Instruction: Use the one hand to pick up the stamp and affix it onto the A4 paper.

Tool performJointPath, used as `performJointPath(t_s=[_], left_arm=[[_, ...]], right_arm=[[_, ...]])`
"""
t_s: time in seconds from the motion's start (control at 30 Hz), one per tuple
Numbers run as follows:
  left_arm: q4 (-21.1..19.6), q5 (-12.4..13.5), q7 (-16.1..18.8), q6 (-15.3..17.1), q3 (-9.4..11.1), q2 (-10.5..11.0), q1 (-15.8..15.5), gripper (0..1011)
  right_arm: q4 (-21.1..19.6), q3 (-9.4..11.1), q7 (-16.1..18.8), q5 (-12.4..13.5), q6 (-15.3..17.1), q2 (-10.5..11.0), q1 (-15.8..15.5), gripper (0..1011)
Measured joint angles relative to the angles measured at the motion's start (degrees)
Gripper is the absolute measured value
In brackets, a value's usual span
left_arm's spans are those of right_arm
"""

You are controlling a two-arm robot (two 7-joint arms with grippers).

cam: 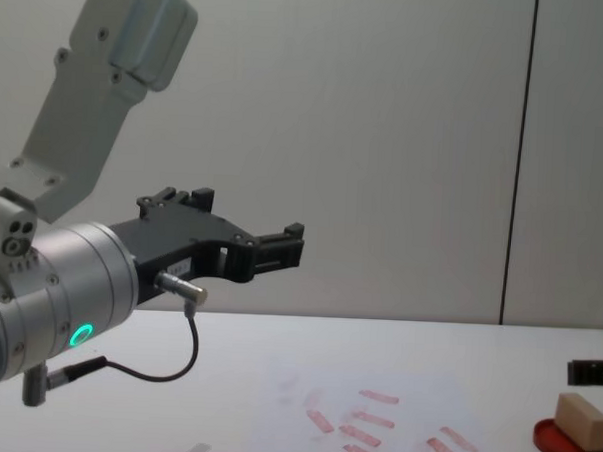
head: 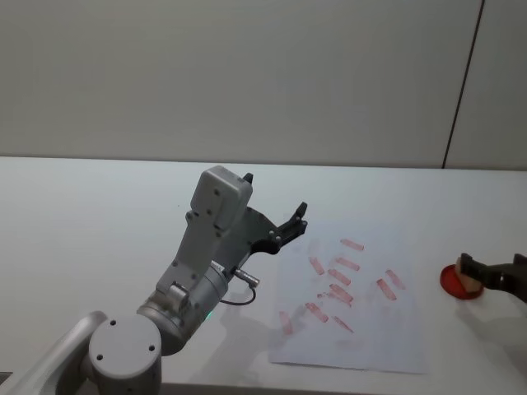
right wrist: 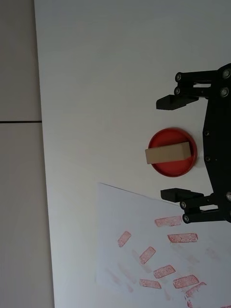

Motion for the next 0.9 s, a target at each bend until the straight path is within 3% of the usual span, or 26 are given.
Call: performJointPath(t_s=[0.9], left_arm=[[0.00, 0.00, 0.00, 0.00, 0.00, 0.00, 0.00, 1002]], right_arm=[[8.03, -1.44, 0.89, -1.95, 3.55, -2.94, 5.84, 1001]])
